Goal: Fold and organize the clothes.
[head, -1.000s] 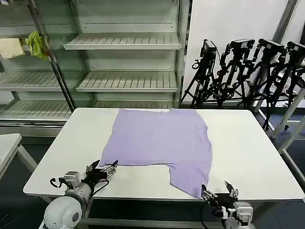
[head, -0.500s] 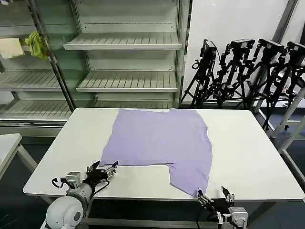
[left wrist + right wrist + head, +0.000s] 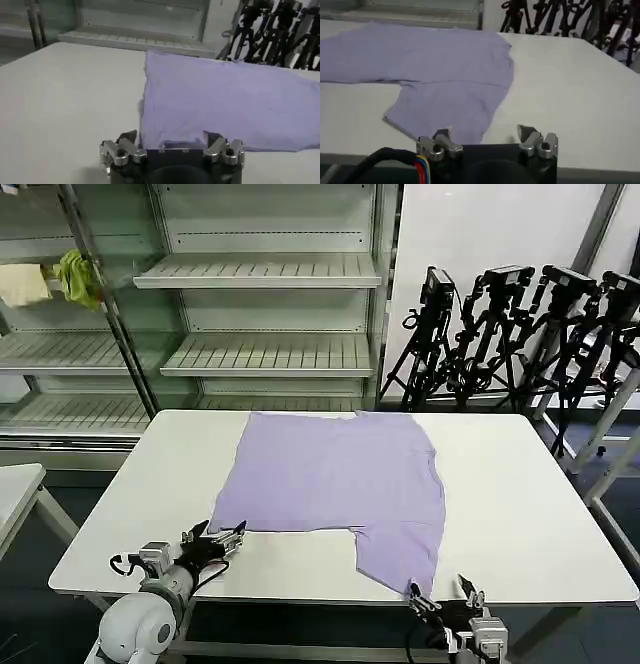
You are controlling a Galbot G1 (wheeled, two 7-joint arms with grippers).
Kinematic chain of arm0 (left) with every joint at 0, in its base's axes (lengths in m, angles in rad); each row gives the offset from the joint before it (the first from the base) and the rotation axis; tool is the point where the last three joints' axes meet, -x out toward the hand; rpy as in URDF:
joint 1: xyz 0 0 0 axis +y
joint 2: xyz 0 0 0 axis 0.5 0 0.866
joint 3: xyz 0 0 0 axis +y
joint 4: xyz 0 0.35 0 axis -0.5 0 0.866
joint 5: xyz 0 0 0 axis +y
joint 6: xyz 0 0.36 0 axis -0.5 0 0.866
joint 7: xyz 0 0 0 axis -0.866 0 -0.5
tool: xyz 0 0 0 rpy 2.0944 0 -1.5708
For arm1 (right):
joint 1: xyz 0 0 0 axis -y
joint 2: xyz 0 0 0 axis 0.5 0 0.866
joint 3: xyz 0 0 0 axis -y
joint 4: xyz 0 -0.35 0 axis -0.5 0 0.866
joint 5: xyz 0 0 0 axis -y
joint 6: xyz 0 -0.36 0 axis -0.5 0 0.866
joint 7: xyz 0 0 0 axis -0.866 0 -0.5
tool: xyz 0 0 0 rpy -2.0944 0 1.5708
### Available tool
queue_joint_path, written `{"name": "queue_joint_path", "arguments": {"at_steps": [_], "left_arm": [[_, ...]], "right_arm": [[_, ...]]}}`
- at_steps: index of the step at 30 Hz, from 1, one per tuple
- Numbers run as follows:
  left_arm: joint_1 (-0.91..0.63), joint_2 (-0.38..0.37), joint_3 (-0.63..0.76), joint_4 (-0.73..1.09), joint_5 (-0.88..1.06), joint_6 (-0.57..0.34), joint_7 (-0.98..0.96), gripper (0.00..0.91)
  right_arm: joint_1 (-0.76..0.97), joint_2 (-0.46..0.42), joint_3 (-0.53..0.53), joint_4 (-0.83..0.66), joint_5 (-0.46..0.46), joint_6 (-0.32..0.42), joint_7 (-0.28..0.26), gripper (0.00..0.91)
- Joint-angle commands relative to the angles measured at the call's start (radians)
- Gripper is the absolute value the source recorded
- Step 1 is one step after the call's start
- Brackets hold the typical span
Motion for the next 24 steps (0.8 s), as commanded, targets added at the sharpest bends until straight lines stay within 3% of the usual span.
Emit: {"name": "queue_joint_path", "arguments": {"at_steps": [1,5,7,8,9,11,13,14,20,24], "left_arm": [[0.0,0.001,0.001,0.004,0.001,0.002,-0.001,0.907],[-0.002,-0.002,0.003,0.011,0.007,0.001,0.001,0.897],[-0.002,-0.002,0.005,0.013,0.009,0.001,0.002,0.826],[-0.002,-0.002,0.006,0.013,0.011,0.001,0.002,0.776],[-0.002,-0.002,0.006,0.013,0.012,0.001,0.002,0.756],[-0.002,-0.002,0.007,0.012,0.012,0.001,0.003,0.725],[-0.002,-0.002,0.007,0.011,0.013,0.001,0.004,0.655],[-0.002,-0.002,0.007,0.011,0.013,0.001,0.004,0.584],[-0.001,0.0,0.005,0.011,0.015,0.001,0.005,0.373],[0.0,0.0,0.005,0.011,0.017,0.001,0.007,0.312]], "right_arm": [[0.006,-0.002,-0.003,0.0,0.001,0.0,0.002,0.907],[0.011,0.0,-0.009,-0.007,-0.004,-0.001,0.0,0.907],[0.012,0.002,-0.01,-0.009,-0.006,-0.001,-0.002,0.846],[0.013,0.003,-0.01,-0.01,-0.007,0.0,-0.002,0.766],[0.014,0.003,-0.011,-0.01,-0.007,0.0,-0.002,0.766],[0.014,0.004,-0.011,-0.012,-0.01,-0.001,-0.005,0.584],[0.014,0.005,-0.011,-0.015,-0.011,-0.001,-0.007,0.494],[0.014,0.006,-0.011,-0.017,-0.014,0.0,-0.01,0.373],[0.009,0.011,-0.016,-0.019,-0.027,-0.004,-0.017,0.161],[0.007,0.012,-0.016,-0.018,-0.03,-0.005,-0.018,0.04]]}}
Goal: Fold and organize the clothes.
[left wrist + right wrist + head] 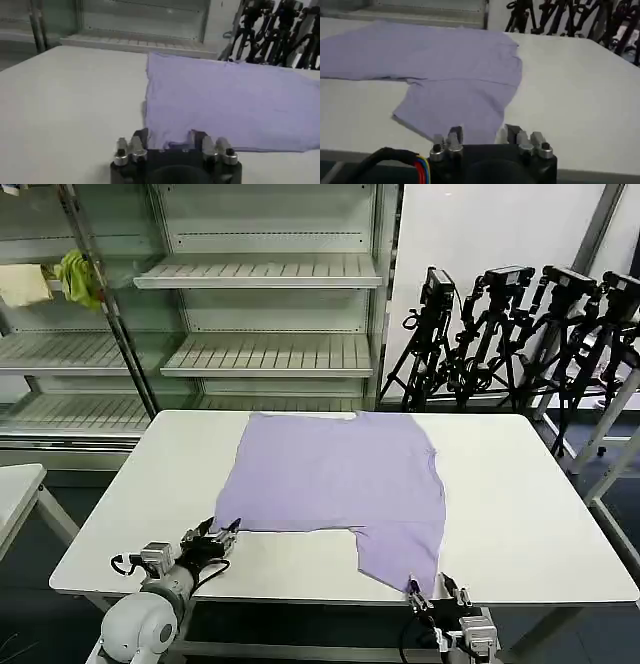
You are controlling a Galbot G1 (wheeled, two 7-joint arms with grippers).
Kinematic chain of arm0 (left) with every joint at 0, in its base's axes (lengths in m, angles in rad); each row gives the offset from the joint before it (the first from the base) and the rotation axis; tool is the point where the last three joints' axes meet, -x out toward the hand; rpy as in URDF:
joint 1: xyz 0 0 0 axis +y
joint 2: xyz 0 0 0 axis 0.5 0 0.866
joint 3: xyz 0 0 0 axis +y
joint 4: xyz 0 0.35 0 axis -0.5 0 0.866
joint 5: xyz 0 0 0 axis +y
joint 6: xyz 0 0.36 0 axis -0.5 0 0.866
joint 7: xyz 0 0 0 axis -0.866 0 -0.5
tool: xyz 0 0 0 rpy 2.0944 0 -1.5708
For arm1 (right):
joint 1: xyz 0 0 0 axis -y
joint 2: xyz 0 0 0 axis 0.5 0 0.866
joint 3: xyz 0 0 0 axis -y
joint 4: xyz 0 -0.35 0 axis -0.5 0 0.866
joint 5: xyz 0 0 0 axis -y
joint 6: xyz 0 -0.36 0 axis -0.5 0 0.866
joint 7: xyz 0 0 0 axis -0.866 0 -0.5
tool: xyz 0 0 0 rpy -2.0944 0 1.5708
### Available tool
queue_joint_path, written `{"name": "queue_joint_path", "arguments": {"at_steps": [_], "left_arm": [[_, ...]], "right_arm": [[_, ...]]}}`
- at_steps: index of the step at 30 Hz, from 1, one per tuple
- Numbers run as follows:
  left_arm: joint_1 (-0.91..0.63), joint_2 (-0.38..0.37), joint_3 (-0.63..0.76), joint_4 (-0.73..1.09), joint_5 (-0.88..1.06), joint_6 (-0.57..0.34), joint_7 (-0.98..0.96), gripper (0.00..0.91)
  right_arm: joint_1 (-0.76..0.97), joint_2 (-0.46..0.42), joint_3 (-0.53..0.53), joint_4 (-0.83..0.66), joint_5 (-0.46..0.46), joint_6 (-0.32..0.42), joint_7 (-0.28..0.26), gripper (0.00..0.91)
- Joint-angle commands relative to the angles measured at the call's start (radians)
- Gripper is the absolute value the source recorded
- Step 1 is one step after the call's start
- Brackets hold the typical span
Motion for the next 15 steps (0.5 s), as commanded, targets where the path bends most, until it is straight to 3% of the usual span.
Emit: {"name": "queue_joint_path", "arguments": {"at_steps": [1,3,8,10,15], "left_arm": [[0.0,-0.001,0.0,0.002,-0.001,0.002,0.0,0.302],[0.001,-0.001,0.0,0.002,0.0,0.002,0.0,0.262],[0.002,-0.001,-0.001,0.002,0.002,0.002,0.001,0.05],[0.003,0.0,-0.002,0.002,0.003,0.001,0.002,0.01],[0.004,0.0,-0.003,0.003,0.008,0.001,0.005,0.01]], "right_arm": [[0.006,0.0,-0.002,-0.002,0.003,-0.002,0.002,0.03],[0.004,0.0,-0.002,-0.002,0.001,-0.002,0.002,0.0],[-0.003,0.002,0.0,-0.001,-0.005,-0.001,-0.002,0.0],[-0.006,0.002,0.001,-0.001,-0.01,0.0,-0.005,0.0],[-0.012,0.002,0.004,0.0,-0.014,0.002,-0.008,0.0]]}}
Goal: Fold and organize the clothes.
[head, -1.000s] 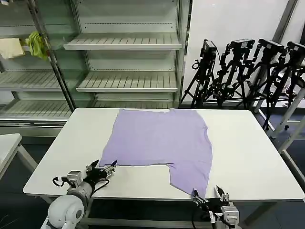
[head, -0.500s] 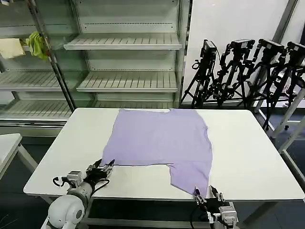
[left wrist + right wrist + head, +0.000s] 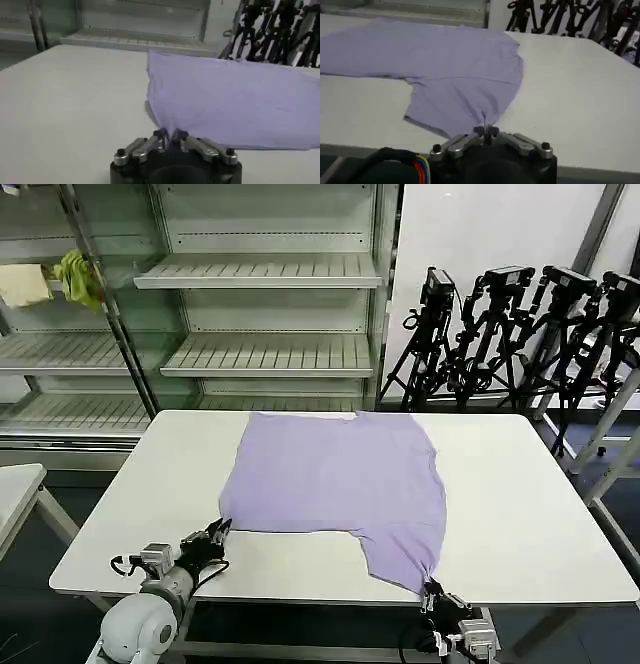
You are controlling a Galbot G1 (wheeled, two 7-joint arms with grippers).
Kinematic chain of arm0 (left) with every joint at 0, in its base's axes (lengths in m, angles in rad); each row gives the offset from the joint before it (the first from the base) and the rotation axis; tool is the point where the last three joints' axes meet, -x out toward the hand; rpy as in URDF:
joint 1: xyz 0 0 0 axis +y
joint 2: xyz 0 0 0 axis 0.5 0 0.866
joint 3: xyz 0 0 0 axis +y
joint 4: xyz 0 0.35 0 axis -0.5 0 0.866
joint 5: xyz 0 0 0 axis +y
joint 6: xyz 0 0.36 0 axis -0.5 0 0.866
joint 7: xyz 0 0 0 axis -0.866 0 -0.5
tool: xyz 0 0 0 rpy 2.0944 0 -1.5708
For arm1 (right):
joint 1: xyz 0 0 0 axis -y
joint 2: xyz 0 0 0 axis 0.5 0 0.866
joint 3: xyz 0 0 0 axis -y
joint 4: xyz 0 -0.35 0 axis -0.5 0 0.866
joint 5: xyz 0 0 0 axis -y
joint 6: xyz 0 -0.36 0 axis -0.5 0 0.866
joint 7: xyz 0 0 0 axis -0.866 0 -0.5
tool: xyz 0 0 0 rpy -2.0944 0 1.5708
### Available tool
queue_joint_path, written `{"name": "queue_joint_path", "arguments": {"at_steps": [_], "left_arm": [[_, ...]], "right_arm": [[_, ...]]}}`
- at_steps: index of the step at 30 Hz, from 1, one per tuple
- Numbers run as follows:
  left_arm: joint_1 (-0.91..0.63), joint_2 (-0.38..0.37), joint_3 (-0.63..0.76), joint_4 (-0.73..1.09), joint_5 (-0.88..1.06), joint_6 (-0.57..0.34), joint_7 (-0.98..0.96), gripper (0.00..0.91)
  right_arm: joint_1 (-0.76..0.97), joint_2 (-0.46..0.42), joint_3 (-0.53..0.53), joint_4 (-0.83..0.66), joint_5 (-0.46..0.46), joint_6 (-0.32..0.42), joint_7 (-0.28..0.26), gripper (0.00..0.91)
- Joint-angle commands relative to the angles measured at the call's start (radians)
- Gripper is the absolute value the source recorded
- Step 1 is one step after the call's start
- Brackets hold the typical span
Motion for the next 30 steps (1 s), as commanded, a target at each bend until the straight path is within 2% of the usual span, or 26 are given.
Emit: {"name": "queue_joint_path", "arguments": {"at_steps": [1,16,22,30], "left_arm": [[0.0,0.0,-0.001,0.0,0.001,0.001,-0.002,0.01],[0.036,0.008,-0.003,-0.027,0.015,-0.004,-0.001,0.01],[0.127,0.032,-0.008,-0.13,0.015,0.018,-0.014,0.01],[0.282,0.076,-0.079,-0.231,0.034,0.019,-0.018,0.01]], "right_arm": [[0.001,0.001,-0.001,-0.001,0.001,-0.001,0.001,0.0],[-0.039,-0.021,0.018,0.047,0.008,-0.004,-0.002,0.0],[-0.127,-0.072,0.058,0.133,0.014,-0.011,0.006,0.0],[-0.227,-0.118,0.089,0.224,0.013,-0.015,0.03,0.0]]}}
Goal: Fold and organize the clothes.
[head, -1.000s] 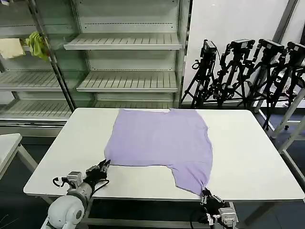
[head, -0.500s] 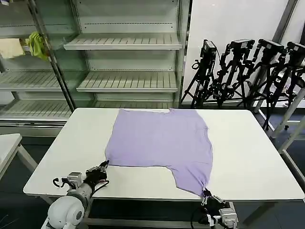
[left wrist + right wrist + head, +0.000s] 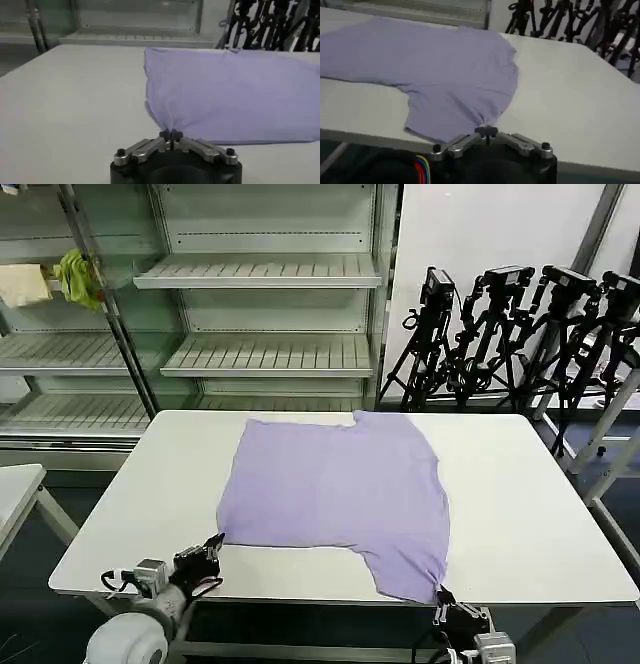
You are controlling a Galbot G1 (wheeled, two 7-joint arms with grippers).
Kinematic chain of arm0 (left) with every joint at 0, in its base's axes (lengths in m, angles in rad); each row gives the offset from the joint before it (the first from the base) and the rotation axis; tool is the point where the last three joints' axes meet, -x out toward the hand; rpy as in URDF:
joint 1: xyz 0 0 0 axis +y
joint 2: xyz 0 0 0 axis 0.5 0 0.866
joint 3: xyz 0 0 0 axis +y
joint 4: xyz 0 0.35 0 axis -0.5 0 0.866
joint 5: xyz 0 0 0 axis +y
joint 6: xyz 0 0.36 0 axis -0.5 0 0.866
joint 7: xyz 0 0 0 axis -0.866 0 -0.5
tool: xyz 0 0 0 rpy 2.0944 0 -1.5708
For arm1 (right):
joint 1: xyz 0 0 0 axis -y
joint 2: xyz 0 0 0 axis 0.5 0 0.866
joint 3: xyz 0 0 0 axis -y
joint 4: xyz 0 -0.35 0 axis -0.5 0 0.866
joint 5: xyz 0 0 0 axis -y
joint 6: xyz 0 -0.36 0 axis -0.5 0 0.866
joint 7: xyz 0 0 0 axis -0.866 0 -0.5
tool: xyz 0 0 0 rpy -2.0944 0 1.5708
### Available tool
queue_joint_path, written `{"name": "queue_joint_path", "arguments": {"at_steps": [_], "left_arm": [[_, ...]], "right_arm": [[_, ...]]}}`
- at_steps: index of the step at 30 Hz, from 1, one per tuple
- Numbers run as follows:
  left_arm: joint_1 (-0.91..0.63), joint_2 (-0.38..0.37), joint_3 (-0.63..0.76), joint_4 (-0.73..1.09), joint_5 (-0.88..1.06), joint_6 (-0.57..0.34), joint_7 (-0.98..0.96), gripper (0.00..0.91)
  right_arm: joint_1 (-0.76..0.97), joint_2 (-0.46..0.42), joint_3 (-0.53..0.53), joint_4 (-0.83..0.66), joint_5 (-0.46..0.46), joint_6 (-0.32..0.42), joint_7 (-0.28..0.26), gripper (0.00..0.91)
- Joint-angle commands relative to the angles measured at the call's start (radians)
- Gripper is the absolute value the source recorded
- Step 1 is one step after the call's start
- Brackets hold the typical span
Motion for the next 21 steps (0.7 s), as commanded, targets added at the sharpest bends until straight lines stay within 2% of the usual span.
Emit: {"name": "queue_joint_path", "arguments": {"at_steps": [1,14,21], "left_arm": [[0.116,0.019,-0.036,-0.089,0.007,0.001,-0.002,0.01],[0.266,-0.004,-0.074,-0.197,0.073,0.001,-0.001,0.01],[0.242,-0.003,-0.094,-0.203,0.063,0.001,-0.003,0.01]], "right_arm": [[-0.043,-0.016,0.012,0.041,0.007,0.0,0.0,0.0],[-0.134,-0.053,0.025,0.129,-0.017,0.0,0.021,0.0],[-0.089,-0.05,0.019,0.129,-0.001,-0.001,0.027,0.0]]}}
